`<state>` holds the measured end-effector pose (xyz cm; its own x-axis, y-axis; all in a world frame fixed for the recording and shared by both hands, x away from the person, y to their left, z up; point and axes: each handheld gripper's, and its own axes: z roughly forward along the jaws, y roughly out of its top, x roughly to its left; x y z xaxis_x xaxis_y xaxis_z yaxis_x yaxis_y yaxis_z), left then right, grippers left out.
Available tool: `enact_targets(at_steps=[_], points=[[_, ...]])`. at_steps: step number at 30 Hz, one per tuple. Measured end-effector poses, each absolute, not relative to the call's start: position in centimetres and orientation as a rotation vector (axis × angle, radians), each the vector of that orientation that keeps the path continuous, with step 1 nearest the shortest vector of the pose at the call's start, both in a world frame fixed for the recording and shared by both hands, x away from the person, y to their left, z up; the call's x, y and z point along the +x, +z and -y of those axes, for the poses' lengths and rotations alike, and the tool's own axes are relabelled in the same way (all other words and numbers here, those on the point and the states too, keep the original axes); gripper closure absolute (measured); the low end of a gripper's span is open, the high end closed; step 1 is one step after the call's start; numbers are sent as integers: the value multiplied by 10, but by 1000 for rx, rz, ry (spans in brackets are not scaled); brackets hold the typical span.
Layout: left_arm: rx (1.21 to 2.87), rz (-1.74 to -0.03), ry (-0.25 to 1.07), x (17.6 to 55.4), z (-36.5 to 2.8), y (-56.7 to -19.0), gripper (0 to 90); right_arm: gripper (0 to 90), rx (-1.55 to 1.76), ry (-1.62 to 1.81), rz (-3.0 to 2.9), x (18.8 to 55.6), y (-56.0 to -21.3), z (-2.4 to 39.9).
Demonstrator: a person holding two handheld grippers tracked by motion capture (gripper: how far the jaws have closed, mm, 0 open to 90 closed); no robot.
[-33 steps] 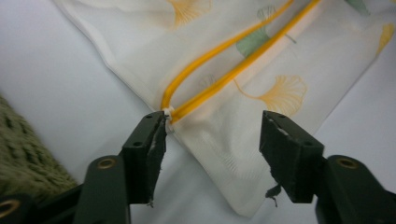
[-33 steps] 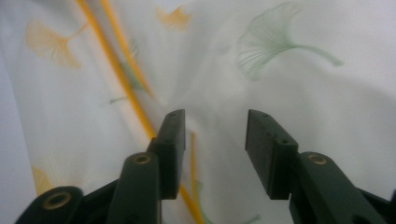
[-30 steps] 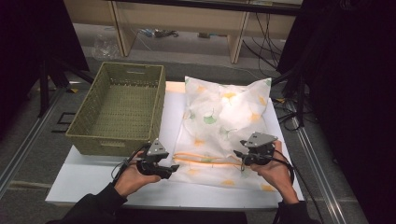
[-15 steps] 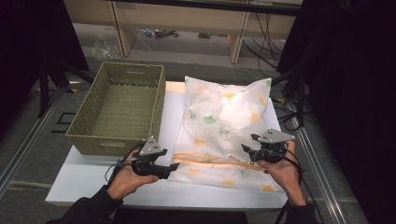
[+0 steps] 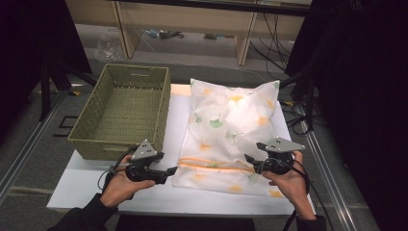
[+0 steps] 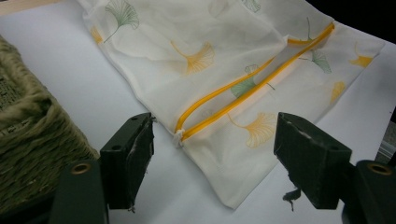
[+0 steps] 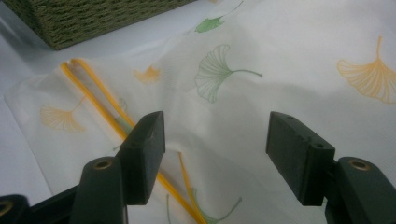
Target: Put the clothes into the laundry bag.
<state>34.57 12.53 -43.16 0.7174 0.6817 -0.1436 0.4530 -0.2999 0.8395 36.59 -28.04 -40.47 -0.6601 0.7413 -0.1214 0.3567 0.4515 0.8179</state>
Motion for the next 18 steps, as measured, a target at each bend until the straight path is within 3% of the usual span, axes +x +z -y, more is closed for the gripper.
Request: enact_targets(at_steps=[18], points=[[1986,-844,314,336,-146,-442,233,285,1004,1141,-2210,346,-416,285]])
